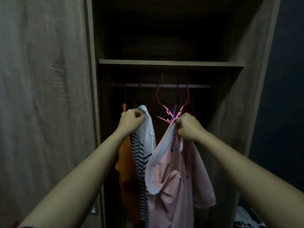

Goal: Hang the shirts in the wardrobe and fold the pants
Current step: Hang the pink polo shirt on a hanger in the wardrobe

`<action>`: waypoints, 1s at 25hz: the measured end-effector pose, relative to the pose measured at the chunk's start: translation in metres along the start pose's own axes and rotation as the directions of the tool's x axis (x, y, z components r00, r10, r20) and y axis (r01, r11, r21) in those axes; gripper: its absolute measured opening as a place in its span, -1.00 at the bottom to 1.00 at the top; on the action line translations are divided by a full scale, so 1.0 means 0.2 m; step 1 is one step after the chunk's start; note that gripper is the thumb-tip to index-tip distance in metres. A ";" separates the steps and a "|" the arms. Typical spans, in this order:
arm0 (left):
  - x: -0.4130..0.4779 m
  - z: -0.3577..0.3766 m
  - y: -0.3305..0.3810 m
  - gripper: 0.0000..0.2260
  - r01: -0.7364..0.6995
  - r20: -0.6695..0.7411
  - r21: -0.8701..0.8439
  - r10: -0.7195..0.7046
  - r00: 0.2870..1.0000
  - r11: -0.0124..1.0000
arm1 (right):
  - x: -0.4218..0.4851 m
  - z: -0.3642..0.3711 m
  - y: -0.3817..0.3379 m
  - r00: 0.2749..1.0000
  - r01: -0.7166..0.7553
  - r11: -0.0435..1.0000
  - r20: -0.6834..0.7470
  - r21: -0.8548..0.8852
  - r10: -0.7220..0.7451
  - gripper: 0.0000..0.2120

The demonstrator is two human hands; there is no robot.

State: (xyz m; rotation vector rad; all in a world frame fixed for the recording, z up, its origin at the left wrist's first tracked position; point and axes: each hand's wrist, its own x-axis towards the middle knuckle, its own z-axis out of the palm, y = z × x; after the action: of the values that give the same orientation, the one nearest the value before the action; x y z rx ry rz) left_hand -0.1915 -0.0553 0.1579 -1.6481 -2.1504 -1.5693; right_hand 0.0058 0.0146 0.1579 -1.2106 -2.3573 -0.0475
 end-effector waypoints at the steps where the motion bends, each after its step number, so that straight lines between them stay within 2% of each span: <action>1: 0.06 0.07 0.01 -0.83 0.017 0.023 -0.044 -0.016 1.000 0.999 | 0.02 0.01 0.01 1.000 0.004 1.000 0.002 -0.010 -0.004 -0.72; 7: 0.51 0.53 -0.01 -0.63 0.243 0.085 -0.298 -0.228 0.970 0.923 | 0.10 0.01 0.18 0.994 0.074 0.995 0.087 -0.070 -0.068 -0.67; 10: 0.73 0.75 -0.08 -0.57 0.339 0.159 -0.320 -0.303 0.940 0.885 | 0.14 0.01 0.29 0.988 0.109 0.992 0.117 -0.067 -0.100 -0.69; 14: 0.88 1.00 -0.12 -0.42 0.424 0.315 -0.372 -0.317 0.895 0.826 | 0.21 0.04 0.41 0.982 0.145 0.988 0.130 -0.054 -0.137 -0.70; 16: 0.88 1.05 -0.09 -0.60 0.381 0.280 -0.384 -0.287 0.916 0.841 | 0.24 0.06 0.44 0.980 0.152 0.988 0.138 -0.043 -0.144 -0.68; 18: 0.91 1.08 -0.08 -0.74 0.341 0.177 -0.404 -0.293 0.940 0.849 | 0.26 0.08 0.48 0.977 0.157 0.987 0.152 -0.037 -0.150 -0.65; 21: 0.95 1.07 -0.07 -0.79 0.330 0.102 -0.450 -0.319 0.942 0.830 | 0.29 0.11 0.52 0.973 0.159 0.987 0.172 -0.032 -0.151 -0.61; 25: 0.98 1.04 -0.09 -0.79 0.357 0.137 -0.598 -0.347 0.928 0.717 | 0.32 0.14 0.54 0.972 0.164 0.986 0.174 -0.016 -0.159 -0.60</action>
State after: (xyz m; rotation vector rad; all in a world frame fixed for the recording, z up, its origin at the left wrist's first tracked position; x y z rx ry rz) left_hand -0.1838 0.2311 0.1481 -1.3851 -2.1916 -2.6129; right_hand 0.0455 0.1359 0.1408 -1.0714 -2.6110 -0.0344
